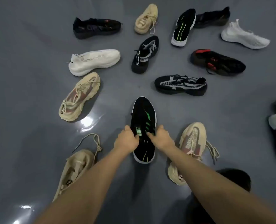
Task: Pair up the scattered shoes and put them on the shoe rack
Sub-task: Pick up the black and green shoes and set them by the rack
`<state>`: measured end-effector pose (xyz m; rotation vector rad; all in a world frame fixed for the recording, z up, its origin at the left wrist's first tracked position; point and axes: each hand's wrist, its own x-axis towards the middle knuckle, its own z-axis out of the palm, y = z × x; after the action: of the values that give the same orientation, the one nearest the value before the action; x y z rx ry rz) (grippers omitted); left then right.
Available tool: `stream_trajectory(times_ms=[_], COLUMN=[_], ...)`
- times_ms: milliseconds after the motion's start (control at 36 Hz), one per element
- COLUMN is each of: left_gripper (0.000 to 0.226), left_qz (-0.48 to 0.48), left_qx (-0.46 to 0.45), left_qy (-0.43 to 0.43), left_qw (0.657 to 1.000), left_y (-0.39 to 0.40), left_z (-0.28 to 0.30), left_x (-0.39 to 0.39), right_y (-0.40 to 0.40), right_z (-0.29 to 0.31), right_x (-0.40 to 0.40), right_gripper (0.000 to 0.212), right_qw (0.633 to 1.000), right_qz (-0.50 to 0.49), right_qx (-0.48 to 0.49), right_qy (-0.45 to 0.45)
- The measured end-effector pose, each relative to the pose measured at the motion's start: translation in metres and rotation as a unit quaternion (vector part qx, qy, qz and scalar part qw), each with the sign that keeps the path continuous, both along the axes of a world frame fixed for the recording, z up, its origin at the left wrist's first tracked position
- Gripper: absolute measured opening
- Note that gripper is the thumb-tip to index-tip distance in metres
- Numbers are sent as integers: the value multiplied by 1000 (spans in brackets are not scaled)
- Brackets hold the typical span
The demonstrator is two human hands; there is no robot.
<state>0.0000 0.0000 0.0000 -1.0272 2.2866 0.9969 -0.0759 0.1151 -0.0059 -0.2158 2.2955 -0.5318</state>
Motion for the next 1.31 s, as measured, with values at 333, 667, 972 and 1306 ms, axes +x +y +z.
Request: stream_trajectory(times_ms=[333, 667, 972, 1306], left_gripper=[18, 35, 42, 36], left_qz=[-59, -18, -39, -44], left_qx=[-84, -61, -127, -144], left_qy=[26, 102, 129, 151], left_qw=[994, 993, 983, 977], left_y=[10, 17, 35, -26], left_z=[-6, 205, 460, 598], left_x=[-14, -48, -111, -191], right_y=[5, 22, 34, -21], right_z=[-10, 195, 450, 596], right_x=[1, -26, -96, -172], right_gripper=[16, 8, 10, 6], right_qw=[993, 986, 976, 972], right_qz=[45, 26, 49, 47], right_qx=[14, -9, -26, -12], right_qy=[107, 163, 213, 231])
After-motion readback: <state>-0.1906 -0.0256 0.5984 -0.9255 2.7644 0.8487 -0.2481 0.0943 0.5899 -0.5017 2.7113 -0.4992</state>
